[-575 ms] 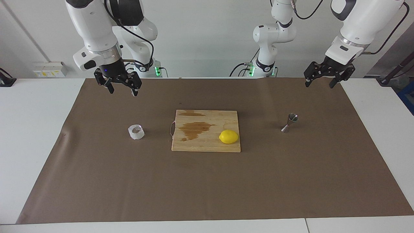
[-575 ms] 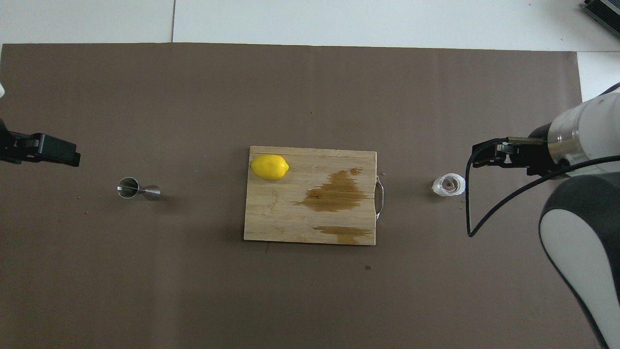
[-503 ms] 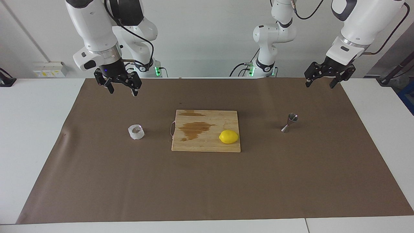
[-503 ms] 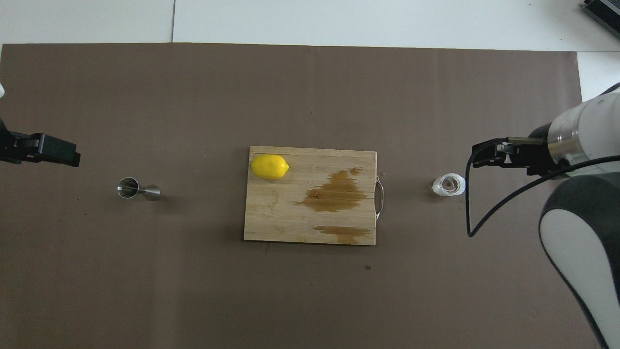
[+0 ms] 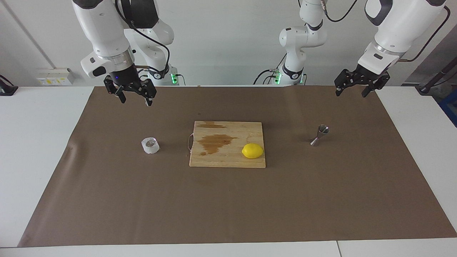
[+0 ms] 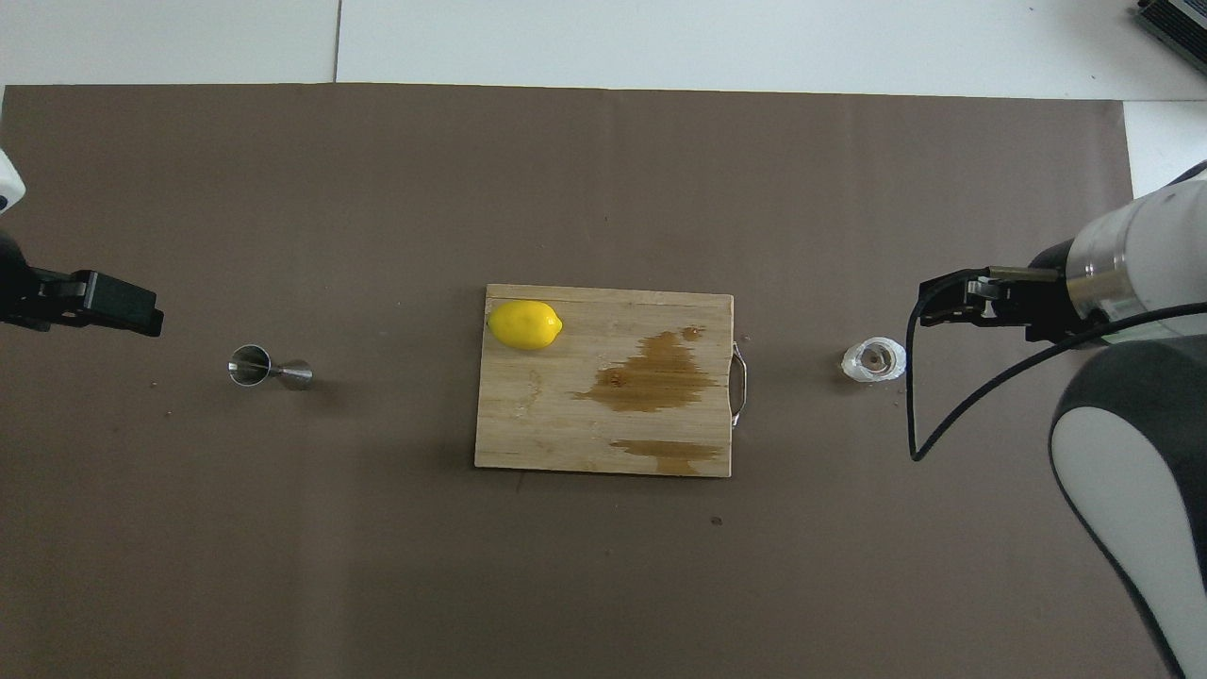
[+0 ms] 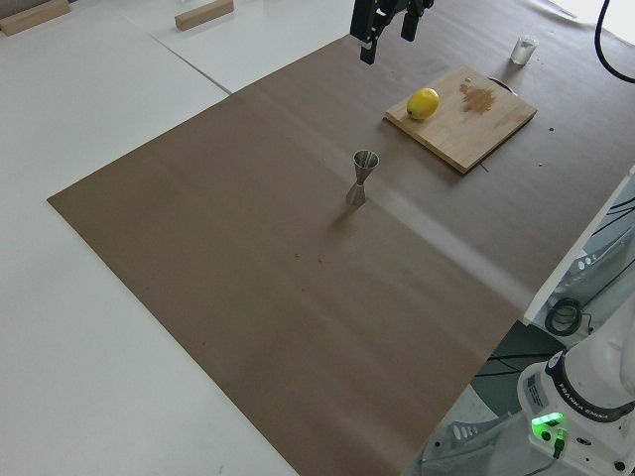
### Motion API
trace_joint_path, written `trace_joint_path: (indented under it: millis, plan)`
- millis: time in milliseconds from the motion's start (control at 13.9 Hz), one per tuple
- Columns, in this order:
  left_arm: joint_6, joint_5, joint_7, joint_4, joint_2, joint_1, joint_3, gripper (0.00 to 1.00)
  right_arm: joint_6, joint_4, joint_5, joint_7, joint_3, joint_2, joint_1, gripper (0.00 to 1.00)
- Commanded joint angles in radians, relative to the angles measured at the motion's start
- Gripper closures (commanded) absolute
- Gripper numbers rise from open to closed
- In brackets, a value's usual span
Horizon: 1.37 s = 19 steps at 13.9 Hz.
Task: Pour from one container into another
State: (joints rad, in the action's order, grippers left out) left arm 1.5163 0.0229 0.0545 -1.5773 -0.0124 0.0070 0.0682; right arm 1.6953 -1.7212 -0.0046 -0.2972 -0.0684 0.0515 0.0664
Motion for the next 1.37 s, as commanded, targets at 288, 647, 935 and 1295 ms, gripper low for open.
trace_joint_path:
  millis: [288, 647, 935, 1295]
  plan:
    - [-0.002, -0.006, 0.008, -0.024, -0.023, -0.004, 0.007, 0.00, -0.013, 0.005, 0.032, 0.027, -0.004, 0.008, -0.017, 0.00]
    - [0.042, -0.014, -0.005, -0.032, -0.024, 0.010, 0.002, 0.00, -0.013, 0.005, 0.032, 0.027, -0.005, 0.007, -0.017, 0.00]
    - [0.051, -0.012, -0.065, -0.056, -0.026, 0.011, -0.001, 0.00, -0.013, 0.005, 0.032, 0.026, -0.005, 0.007, -0.017, 0.00]
    - [0.039, 0.034, -0.070, -0.090, 0.037, 0.074, 0.001, 0.00, -0.013, 0.005, 0.032, 0.027, -0.005, 0.007, -0.017, 0.00]
